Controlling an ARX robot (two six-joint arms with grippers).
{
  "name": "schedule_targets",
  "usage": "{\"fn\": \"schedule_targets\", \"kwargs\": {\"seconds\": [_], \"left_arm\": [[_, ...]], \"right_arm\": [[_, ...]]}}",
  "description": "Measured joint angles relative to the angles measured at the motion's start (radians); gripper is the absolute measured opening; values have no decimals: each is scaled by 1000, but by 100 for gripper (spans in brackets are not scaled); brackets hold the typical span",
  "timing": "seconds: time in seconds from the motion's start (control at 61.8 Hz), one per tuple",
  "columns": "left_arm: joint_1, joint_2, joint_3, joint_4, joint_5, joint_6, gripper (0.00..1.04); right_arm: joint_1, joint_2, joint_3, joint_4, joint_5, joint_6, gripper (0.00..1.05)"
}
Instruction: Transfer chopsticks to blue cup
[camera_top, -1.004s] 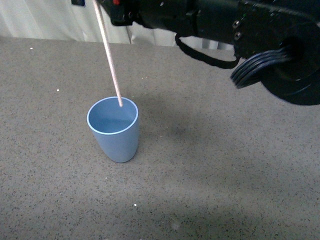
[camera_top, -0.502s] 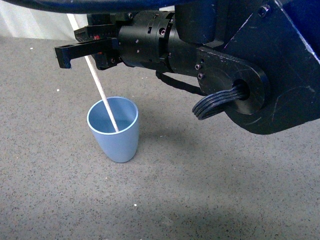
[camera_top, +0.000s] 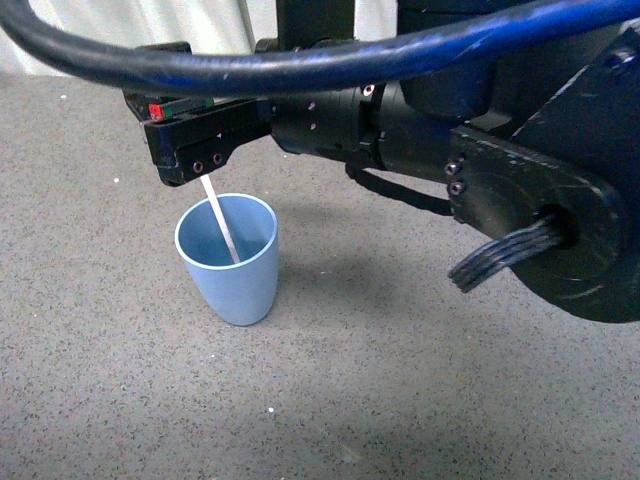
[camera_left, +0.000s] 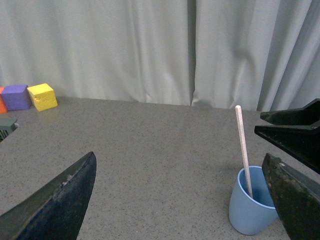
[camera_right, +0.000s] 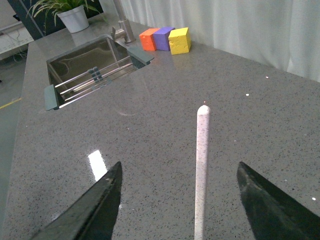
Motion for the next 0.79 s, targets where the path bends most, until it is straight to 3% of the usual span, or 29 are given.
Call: {"fn": "schedule_targets", "kwargs": {"seconds": [0.049,0.259,0.421,0.599,0.696,0.794], "left_arm": [[0,0,0,0,0,0,98],[0,0,0,0,0,0,98],[0,0,0,0,0,0,98],[0,0,0,0,0,0,98],[0,0,0,0,2,0,98],[0,0,0,0,-2,0,98]], "right_arm": [[-4,-29,-25,13,28,0,97],[-47,-163,-126,-38,142,-3,95],[-148,-283,-250,-120,288,-30,95],[-298,-444,-405,-165,375,-103,95],[-362,-512,-548,67,605,-127,81],[-414,-608,-657,169,644,-135,65]]}}
